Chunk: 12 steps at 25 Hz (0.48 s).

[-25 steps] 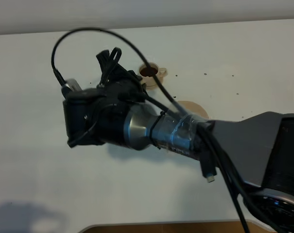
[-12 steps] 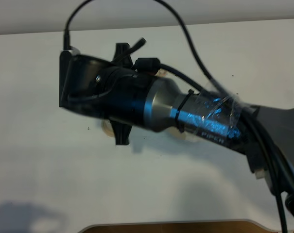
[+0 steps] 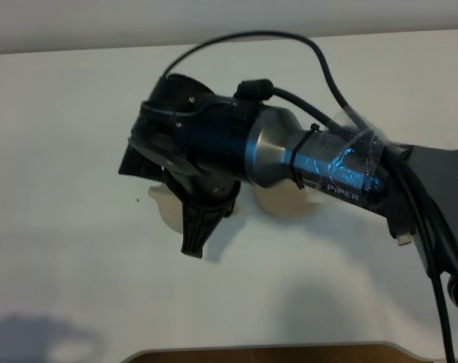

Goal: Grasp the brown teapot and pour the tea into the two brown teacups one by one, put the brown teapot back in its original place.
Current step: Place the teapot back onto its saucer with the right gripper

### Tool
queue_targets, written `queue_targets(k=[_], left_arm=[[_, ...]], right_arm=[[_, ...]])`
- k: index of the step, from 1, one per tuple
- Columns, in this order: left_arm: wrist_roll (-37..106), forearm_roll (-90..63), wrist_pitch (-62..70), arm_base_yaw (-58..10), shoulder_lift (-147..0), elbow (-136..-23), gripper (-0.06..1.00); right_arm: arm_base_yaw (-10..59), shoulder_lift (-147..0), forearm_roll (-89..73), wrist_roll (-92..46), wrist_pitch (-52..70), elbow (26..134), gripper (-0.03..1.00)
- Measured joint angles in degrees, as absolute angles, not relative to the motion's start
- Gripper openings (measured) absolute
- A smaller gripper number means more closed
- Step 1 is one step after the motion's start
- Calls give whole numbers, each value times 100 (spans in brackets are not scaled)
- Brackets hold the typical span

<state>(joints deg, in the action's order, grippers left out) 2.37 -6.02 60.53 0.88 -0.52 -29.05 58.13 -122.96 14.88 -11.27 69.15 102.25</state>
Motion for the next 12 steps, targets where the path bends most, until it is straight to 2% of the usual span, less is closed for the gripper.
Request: queue_targets(k=[7, 12], left_arm=[[237, -602, 6053, 88, -52, -2905, 36], [237, -602, 6053, 88, -52, -2905, 36]], right_arm=[[5730, -12296, 1332, -968, 6056, 9573, 12], [5674, -12090, 1312, -966, 6066, 9486, 12]])
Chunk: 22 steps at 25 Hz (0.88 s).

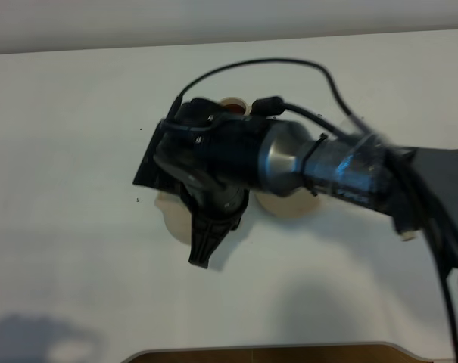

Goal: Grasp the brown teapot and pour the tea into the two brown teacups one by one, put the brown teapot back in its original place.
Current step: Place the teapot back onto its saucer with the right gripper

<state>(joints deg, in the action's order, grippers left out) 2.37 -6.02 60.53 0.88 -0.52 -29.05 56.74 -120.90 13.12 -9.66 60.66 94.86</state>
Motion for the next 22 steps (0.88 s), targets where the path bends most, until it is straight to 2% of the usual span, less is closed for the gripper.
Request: queue_targets(k=[15, 22], left_arm=[[237, -602, 6053, 88, -52, -2905, 36], [237, -602, 6053, 88, -52, -2905, 36]], right_arm=[[4571, -11558, 1263, -1035, 6476, 9411, 12], [4003, -11056, 1003, -1035, 5375, 8135, 12]])
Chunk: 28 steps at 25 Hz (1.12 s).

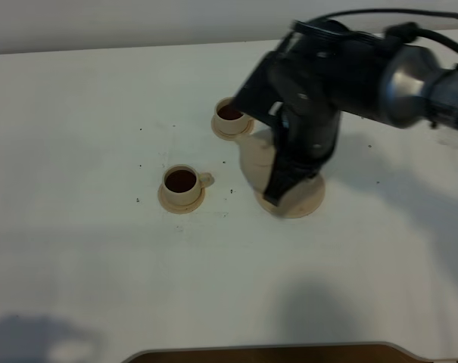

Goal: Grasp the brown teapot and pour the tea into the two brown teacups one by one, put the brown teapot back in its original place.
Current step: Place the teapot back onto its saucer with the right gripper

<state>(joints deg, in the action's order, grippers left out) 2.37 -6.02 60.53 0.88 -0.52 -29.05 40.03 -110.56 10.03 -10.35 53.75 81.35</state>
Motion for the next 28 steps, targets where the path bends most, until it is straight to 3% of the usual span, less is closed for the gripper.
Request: queue_targets(k=[11, 28], left_arm=[[237, -602, 6053, 88, -52, -2905, 36], [237, -602, 6053, 88, -52, -2905, 36]], right_arm=[[3716, -10990, 735, -1035, 4337, 7376, 12], [3614, -11256, 556, -942, 4344, 7318, 12]])
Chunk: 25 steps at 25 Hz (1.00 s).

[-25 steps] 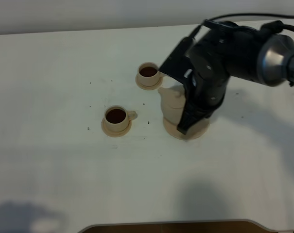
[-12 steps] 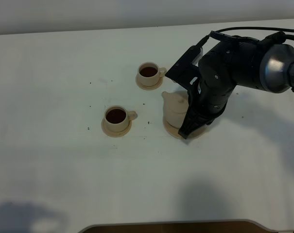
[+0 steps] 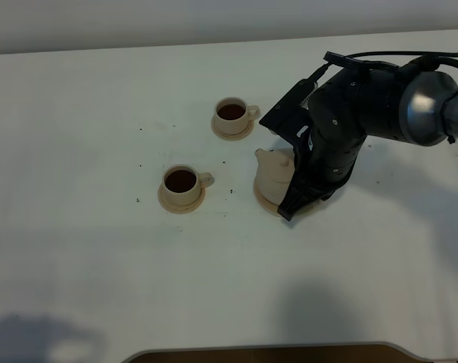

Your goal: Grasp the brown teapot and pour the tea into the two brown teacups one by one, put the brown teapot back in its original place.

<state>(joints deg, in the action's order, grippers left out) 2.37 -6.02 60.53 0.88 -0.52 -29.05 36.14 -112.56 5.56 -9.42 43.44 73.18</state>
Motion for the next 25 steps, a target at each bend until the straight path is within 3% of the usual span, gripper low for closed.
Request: queue_targets(k=[12, 20, 25], left_arm=[[237, -602, 6053, 88, -52, -2905, 36], [237, -602, 6053, 88, -52, -2905, 36], [237, -602, 6053, 88, -52, -2905, 36]], right_arm=[[3608, -11255, 420, -816, 4418, 7318, 14], [3603, -11046, 297, -670, 5022, 7318, 47], [3603, -10352, 249, -670, 6352, 7318, 55]])
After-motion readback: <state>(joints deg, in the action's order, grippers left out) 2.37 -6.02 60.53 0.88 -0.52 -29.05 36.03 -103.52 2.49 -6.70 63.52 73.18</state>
